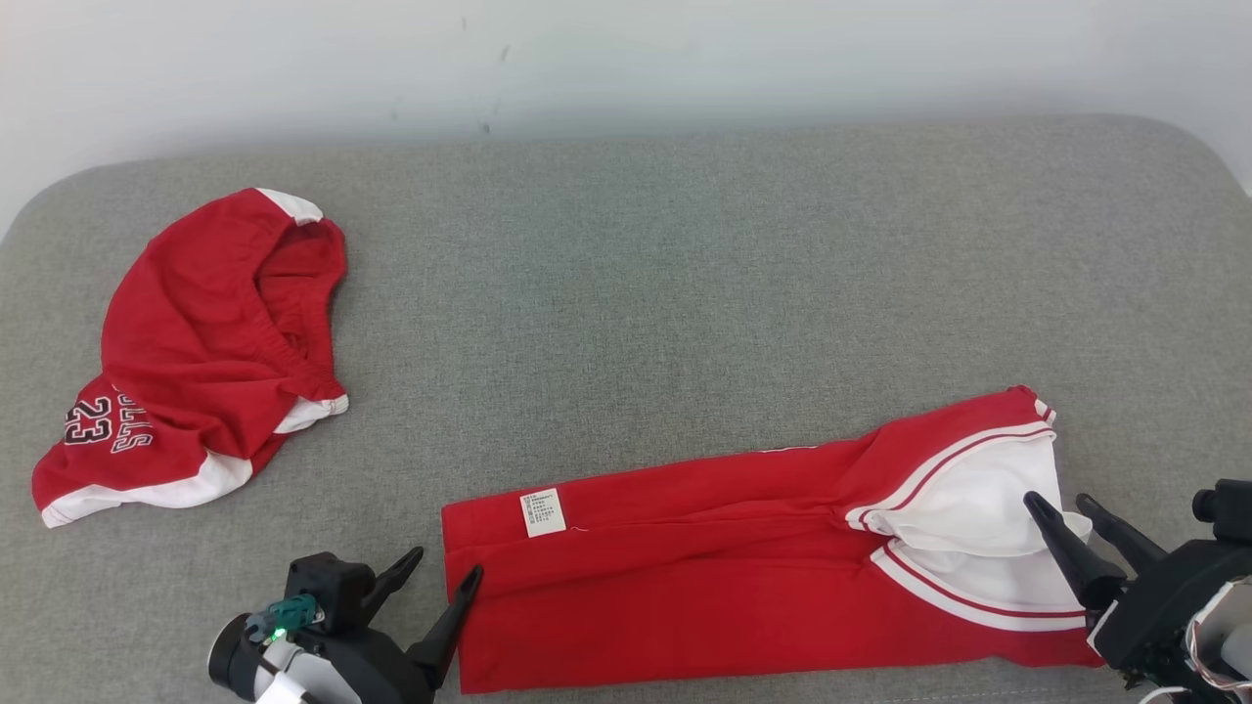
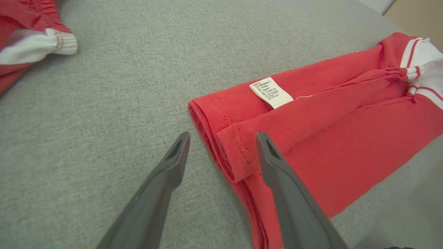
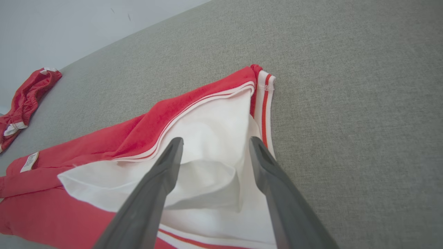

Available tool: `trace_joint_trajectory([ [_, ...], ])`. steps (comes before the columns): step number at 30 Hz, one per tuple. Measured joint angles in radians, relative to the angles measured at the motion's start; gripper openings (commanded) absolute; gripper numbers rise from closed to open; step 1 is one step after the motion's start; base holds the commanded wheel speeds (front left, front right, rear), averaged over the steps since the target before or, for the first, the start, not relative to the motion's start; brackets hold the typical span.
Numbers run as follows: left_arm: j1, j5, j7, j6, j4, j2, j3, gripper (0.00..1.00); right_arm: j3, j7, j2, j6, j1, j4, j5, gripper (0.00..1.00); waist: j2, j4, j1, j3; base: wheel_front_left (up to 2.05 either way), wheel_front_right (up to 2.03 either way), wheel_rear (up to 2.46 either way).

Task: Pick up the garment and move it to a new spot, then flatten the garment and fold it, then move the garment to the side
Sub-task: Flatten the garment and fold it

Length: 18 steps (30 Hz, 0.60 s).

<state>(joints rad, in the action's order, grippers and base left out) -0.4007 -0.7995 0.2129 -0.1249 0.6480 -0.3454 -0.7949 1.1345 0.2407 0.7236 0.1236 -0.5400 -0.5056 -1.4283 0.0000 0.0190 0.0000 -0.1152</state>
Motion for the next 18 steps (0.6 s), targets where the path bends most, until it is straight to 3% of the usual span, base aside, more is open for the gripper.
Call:
trace_joint_trajectory([
  [18,0.041,-0.011,0.019,0.006,0.01,-0.009,0.03,1.0,-0.02,0.007,0.001,0.0,0.103,-0.061,-0.016,1.0,0.0,0.002,0.0,0.03,0.0,0.0,0.0],
])
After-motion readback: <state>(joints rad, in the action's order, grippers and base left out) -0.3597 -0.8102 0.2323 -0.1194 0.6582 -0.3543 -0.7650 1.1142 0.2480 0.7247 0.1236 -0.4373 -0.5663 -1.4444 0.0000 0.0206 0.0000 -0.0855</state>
